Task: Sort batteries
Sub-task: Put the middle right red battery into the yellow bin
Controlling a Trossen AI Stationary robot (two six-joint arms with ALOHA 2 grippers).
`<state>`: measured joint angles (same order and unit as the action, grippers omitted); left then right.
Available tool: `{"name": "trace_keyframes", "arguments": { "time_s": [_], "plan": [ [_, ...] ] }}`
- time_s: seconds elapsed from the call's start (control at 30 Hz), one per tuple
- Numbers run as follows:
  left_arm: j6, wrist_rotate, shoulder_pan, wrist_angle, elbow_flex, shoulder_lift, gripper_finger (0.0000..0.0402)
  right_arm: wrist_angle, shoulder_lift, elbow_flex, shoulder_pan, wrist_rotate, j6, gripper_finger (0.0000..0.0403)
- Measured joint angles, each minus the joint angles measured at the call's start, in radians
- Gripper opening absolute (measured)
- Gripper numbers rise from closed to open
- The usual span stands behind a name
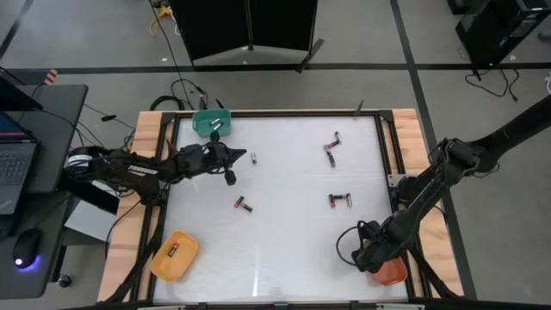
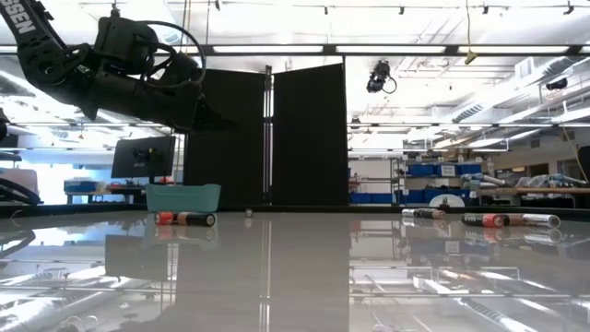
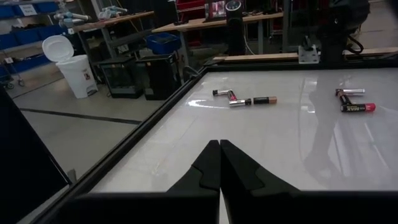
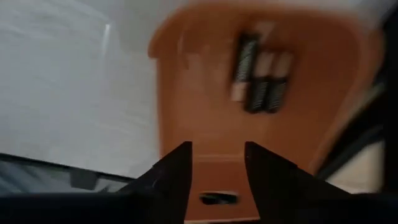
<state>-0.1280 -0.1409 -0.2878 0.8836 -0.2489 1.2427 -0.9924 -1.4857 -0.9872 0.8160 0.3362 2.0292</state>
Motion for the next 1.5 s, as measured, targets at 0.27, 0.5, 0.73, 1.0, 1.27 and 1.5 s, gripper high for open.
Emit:
{"name": "trace_keyframes", "arguments": {
  "time_s": [0.27, 0.5, 0.73, 1.0, 1.27, 1.5],
  "plan": [
    [0.008, 0.008, 0.0, 0.024, 0.0, 0.0, 0.0008, -0.316, 0.071, -0.068, -0.148, -0.247, -0.353, 0.0153],
    [0.0, -0.052, 0.0, 0.031, 0.0, 0.0, 0.0008, -0.028, 0.115, 0.009, -0.29, -0.579, -0.948, 0.0136],
    [0.001, -0.071, 0.0, 0.032, 0.0, 0.0, 0.0008, 0.451, 0.09, 0.117, -0.436, -0.609, -1.387, 0.0094],
    [0.008, -0.066, 0.0, 0.04, 0.0, 0.0, 0.0008, 0.705, 0.019, 0.174, -0.512, -0.632, -1.422, 0.004],
    [0.036, -0.043, 0.0, 0.039, 0.0, 0.0, 0.0008, 0.663, 0.001, 0.139, -0.52, -0.632, -1.305, 0.002],
    [0.053, -0.035, 0.0, 0.03, 0.0, 0.0, 0.0008, 0.55, 0.001, 0.091, -0.519, -0.631, -1.174, 0.0039]
  ]
}}
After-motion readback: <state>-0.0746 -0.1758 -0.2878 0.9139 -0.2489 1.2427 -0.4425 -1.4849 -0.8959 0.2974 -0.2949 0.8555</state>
